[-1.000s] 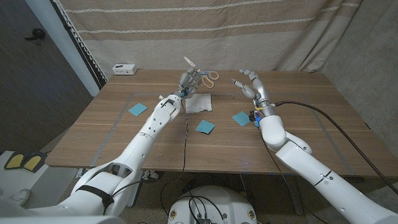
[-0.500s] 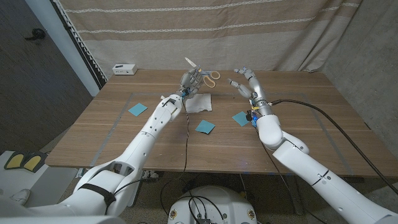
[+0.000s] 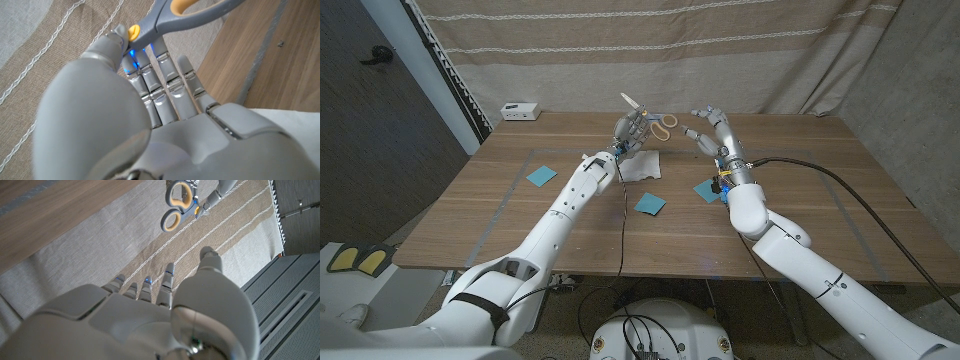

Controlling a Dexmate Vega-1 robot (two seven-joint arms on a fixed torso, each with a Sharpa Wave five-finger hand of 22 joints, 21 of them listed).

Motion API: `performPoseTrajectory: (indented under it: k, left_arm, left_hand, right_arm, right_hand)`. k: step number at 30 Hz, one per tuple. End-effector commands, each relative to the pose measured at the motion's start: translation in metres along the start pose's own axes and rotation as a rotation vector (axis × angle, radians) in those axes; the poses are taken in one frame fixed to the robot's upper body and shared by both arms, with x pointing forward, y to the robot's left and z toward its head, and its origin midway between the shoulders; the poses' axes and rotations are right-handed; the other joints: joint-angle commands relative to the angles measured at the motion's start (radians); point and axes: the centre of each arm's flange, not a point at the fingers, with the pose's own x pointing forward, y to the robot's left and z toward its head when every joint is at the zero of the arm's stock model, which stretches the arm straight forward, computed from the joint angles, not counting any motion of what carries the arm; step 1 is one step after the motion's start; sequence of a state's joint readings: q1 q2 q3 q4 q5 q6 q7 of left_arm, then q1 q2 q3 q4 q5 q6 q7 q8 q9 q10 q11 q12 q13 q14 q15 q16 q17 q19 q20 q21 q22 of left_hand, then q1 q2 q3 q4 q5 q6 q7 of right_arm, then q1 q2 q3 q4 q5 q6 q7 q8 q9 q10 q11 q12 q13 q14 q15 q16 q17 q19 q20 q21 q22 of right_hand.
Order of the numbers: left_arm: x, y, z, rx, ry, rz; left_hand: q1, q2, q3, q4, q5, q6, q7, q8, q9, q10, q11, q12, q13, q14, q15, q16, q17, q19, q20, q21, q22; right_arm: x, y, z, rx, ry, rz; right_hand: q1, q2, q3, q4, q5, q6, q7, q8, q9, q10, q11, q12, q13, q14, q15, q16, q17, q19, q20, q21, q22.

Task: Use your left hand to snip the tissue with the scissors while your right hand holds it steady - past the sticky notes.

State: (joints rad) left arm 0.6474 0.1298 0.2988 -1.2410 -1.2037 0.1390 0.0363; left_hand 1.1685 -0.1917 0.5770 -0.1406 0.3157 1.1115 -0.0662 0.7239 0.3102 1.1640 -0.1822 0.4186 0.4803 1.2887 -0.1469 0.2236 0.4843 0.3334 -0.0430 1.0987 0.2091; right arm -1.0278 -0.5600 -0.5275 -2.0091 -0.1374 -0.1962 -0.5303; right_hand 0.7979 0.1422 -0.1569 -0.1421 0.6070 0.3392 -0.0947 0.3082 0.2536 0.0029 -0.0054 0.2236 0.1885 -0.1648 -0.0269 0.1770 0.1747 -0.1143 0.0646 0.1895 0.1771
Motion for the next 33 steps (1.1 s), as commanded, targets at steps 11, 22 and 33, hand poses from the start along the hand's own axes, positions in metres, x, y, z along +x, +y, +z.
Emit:
performPoseTrajectory:
  k: [11,22,33]
  left_arm:
    - [0.002,-0.006,-0.007,-0.014,0.015,-0.005]
    - [0.012,-0.011,-0.006,0.029,-0.030,-0.014]
    - [0.016,-0.018,-0.016,0.031,-0.010,-0.041]
  left_hand:
    - [0.032,0.041,-0.003,0.006,0.008,-0.009,-0.004,0.008,0.026,0.005,-0.019,0.010,0.006,0.092,-0.091,0.007,0.002,-0.004,-0.106,0.000,-0.001]
    - [0.032,0.042,-0.005,0.007,0.007,-0.010,-0.003,0.012,0.032,0.003,-0.018,0.011,0.004,0.092,-0.091,0.006,0.002,-0.008,-0.106,-0.002,-0.002]
    - [0.033,0.043,-0.005,0.008,0.008,-0.008,-0.005,0.019,0.038,-0.002,-0.016,0.012,0.005,0.091,-0.091,0.005,0.001,-0.013,-0.108,-0.004,-0.004]
  right_arm:
    - [0.001,0.012,0.013,-0.180,0.013,-0.057]
    - [0.001,0.019,0.017,-0.197,0.031,-0.038]
    - [-0.001,0.024,0.019,-0.245,0.037,-0.063]
  right_hand:
    - [0.016,-0.004,-0.003,0.005,0.009,0.000,0.028,0.006,0.009,0.013,0.006,0.008,0.003,0.008,0.008,0.010,0.005,0.009,0.010,0.010,0.002]
    - [0.019,-0.007,-0.005,0.008,0.009,0.016,0.042,0.013,0.014,0.017,0.015,0.010,0.003,0.017,0.011,0.011,0.005,0.016,0.018,0.011,0.002]
    - [0.019,-0.010,-0.010,0.011,0.009,0.024,0.046,0.018,0.021,0.016,0.025,0.009,0.003,0.025,0.015,0.013,0.005,0.027,0.025,0.013,0.001]
